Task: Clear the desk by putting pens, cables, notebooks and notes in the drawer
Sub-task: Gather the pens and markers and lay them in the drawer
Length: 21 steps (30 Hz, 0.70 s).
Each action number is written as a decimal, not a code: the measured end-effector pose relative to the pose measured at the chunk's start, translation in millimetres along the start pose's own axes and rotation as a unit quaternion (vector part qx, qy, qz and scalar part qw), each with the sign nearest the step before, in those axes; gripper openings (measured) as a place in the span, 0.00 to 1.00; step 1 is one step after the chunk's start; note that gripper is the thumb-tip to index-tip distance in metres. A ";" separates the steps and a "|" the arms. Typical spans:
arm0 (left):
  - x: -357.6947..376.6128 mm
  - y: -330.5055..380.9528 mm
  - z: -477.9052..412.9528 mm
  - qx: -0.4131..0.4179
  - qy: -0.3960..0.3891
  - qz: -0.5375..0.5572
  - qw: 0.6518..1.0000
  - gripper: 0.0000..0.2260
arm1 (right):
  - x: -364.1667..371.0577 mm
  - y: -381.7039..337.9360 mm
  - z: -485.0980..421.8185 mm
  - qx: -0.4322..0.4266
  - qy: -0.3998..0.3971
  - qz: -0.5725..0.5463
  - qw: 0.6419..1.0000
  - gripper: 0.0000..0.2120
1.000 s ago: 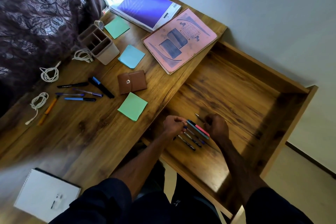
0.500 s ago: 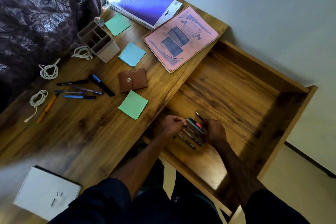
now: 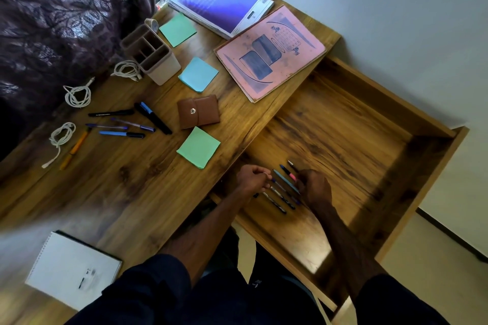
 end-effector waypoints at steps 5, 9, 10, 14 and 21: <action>-6.2 11.0 4.9 0.020 -0.006 -0.003 1.000 0.07 | -21.1 -30.7 14.1 -0.073 0.081 -0.033 0.993 0.06; -21.3 28.0 12.3 0.071 -0.020 -0.002 0.997 0.08 | -30.2 -72.0 28.1 -0.141 0.108 -0.059 0.982 0.06; -28.3 31.9 14.9 0.087 -0.022 -0.002 0.996 0.08 | -31.7 -84.9 32.2 -0.158 0.109 -0.069 0.979 0.05; -67.8 40.0 25.7 0.133 -0.003 0.004 0.991 0.07 | -29.3 -140.7 51.1 -0.218 0.106 -0.103 0.965 0.06; -166.5 24.1 44.0 0.144 0.085 0.025 0.986 0.04 | -3.2 -240.4 72.2 -0.275 0.077 -0.120 0.951 0.06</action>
Point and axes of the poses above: each hand's wrist, its own z-axis away from the middle knuckle, its own x-axis out of the palm, y = z × x, the point moved 9 cm from there along -z, towards the middle knuckle, and after that the axes turned 10 degrees about x, right-handed, at the moved point
